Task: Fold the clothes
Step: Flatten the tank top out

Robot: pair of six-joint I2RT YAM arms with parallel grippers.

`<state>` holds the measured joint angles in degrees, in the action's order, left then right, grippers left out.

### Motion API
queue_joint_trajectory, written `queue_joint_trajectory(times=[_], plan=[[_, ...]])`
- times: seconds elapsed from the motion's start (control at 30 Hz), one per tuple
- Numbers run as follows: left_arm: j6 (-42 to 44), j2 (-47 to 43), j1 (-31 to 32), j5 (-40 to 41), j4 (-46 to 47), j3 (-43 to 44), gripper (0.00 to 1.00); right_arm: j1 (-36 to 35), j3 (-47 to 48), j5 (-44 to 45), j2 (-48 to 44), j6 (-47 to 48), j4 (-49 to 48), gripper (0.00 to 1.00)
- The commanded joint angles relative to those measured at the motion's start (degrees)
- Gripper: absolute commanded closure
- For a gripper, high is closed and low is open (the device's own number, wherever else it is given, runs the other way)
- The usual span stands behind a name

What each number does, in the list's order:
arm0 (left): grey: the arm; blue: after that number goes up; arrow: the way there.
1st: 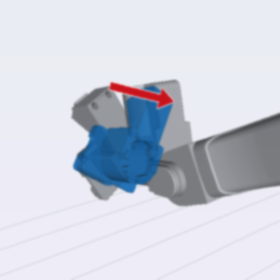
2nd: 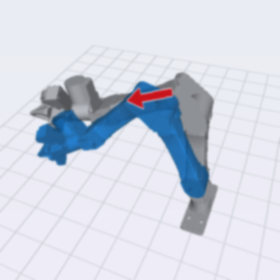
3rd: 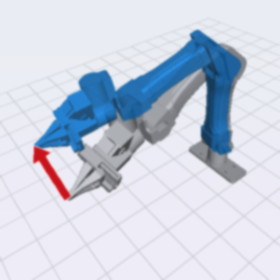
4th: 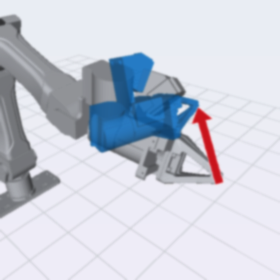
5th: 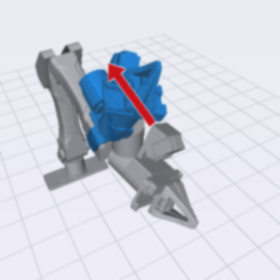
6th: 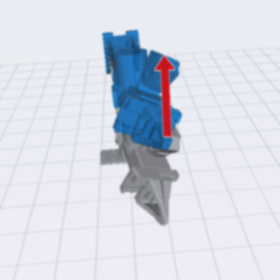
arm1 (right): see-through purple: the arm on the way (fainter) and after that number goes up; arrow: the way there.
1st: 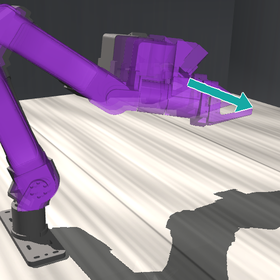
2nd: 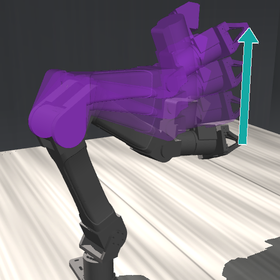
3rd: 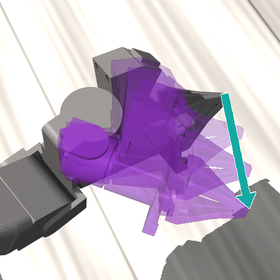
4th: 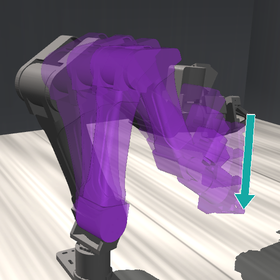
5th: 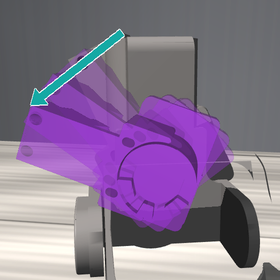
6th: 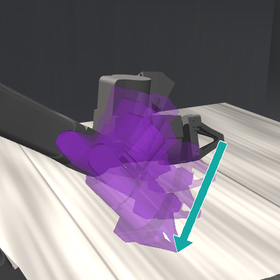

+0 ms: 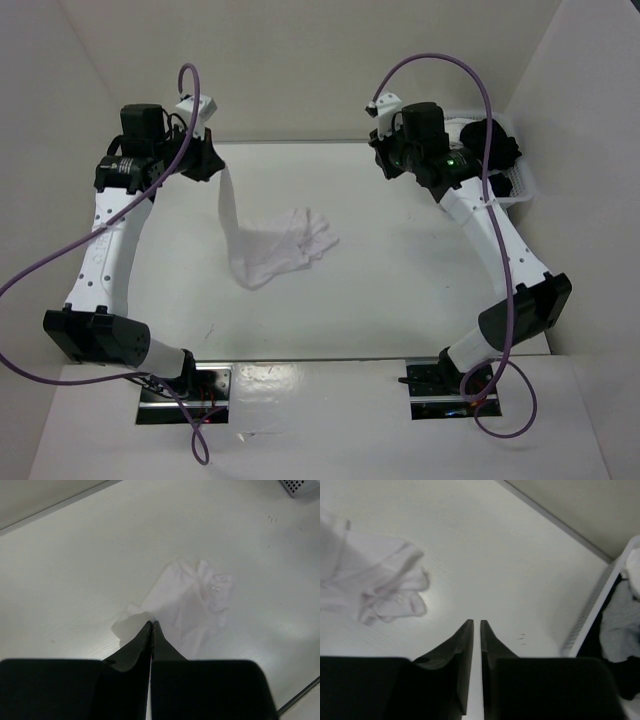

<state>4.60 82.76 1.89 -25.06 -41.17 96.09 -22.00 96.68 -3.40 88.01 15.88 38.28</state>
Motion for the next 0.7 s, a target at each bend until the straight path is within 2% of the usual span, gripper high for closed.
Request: queue_joint_trajectory(times=[0.0,0.07,0.1,0.17,0.3,0.4,0.43,0.57,0.67], plan=[[1.55,0.03,-0.31,-1.40,0.83,-1.95,1.00,-0.59,0.09,-1.26,0.14,-0.50,-0.31,0.77],[1.55,0.03,-0.31,-0.87,0.83,-4.24,1.00,-1.12,-3.16,-3.01,1.81,-0.50,-1.01,0.54],[1.55,-0.49,-0.31,-0.87,1.35,-7.38,1.00,-1.12,-4.21,-4.24,2.69,-0.50,-1.54,0.39],[1.55,-1.97,-0.31,-0.34,2.05,-10.82,1.00,-3.13,-5.80,-6.96,6.37,-0.50,-2.07,0.31],[2.08,-3.83,-0.31,3.24,2.67,-18.82,1.00,-5.07,-5.28,-11.97,13.84,-1.03,-3.21,0.28],[3.48,-4.44,-2.50,4.49,1.01,-22.86,1.00,-6.12,-1.51,-15.57,19.73,-1.03,-2.69,0.26],[4.27,-5.41,-4.94,4.49,1.00,-23.75,1.00,-6.13,0.59,-16.11,21.14,-1.03,-2.69,0.26],[5.85,-9.36,-10.83,5.64,-0.14,-26.66,1.00,-9.90,3.77,-15.42,26.07,-1.03,-2.07,0.26],[7.08,-11.13,-12.87,9.41,-1.89,-28.15,1.00,-13.06,5.97,-14.36,29.23,-1.03,-2.07,0.26]])
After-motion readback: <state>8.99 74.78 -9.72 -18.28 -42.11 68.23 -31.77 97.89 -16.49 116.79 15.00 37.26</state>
